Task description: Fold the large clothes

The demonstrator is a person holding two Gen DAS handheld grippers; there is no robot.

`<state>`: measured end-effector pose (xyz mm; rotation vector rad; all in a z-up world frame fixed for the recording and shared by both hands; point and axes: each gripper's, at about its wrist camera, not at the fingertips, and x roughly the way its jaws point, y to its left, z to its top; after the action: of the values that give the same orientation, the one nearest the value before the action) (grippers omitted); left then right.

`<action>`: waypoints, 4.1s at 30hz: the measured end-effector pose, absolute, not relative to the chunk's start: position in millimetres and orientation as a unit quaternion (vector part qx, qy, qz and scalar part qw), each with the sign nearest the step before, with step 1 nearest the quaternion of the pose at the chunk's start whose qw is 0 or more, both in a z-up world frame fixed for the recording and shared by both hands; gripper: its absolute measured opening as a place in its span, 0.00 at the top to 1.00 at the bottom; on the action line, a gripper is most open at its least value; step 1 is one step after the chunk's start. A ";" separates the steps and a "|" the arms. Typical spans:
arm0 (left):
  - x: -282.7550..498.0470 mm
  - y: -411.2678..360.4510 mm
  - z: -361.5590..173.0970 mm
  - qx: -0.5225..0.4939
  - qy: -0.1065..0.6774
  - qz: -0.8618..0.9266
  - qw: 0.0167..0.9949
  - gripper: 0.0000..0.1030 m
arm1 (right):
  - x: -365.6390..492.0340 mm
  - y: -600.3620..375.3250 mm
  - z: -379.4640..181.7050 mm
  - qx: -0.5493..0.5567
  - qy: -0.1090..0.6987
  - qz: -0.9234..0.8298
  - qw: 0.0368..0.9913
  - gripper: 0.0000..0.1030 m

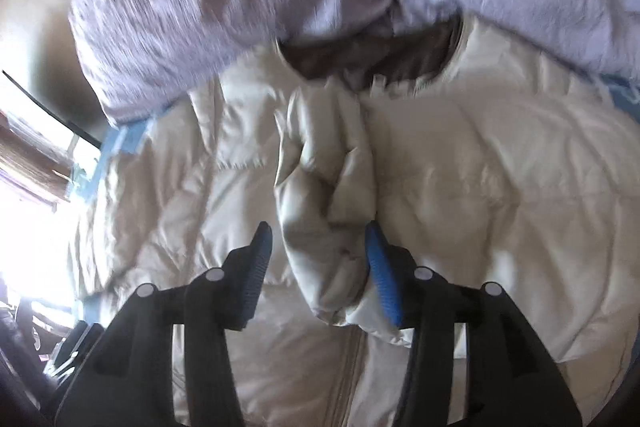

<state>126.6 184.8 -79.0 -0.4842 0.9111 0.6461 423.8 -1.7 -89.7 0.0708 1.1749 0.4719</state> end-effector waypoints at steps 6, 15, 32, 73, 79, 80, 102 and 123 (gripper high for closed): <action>121.4 201.3 -81.1 -0.226 0.426 0.324 0.814 0.01 | 441.0 -27.3 -83.1 0.035 0.521 0.148 0.840 0.52; 101.3 238.5 -79.2 -0.235 0.415 0.369 0.798 0.01 | 433.0 1.0 -110.7 -0.020 0.534 0.140 0.833 0.34; 29.8 371.1 -93.0 -0.323 0.396 0.469 0.720 0.02 | 422.2 -13.3 -101.9 -0.046 0.548 0.137 0.824 0.22; 119.7 322.1 49.4 -0.301 0.279 0.324 0.852 0.87 | 374.1 -123.0 -69.6 0.018 0.528 0.102 0.843 0.21; 172.4 266.1 76.0 -0.283 0.274 0.234 0.889 0.87 | 367.8 -148.9 -69.5 0.040 0.524 0.086 0.846 0.21; 184.4 254.0 80.3 -0.280 0.274 0.215 0.895 0.87 | 366.4 -153.9 -69.9 0.044 0.524 0.082 0.847 0.21; 320.6 78.5 -21.3 -0.210 0.430 0.031 0.877 0.87 | 348.7 -226.9 -83.7 0.090 0.528 0.022 0.844 0.21; 320.8 34.6 -63.4 -0.174 0.472 0.014 0.864 0.38 | 351.0 -217.3 -89.1 0.082 0.536 0.032 0.840 0.21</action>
<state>320.8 34.6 -63.4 -0.3640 0.9898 0.0300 351.0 -217.3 -89.1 0.1735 1.1325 0.0679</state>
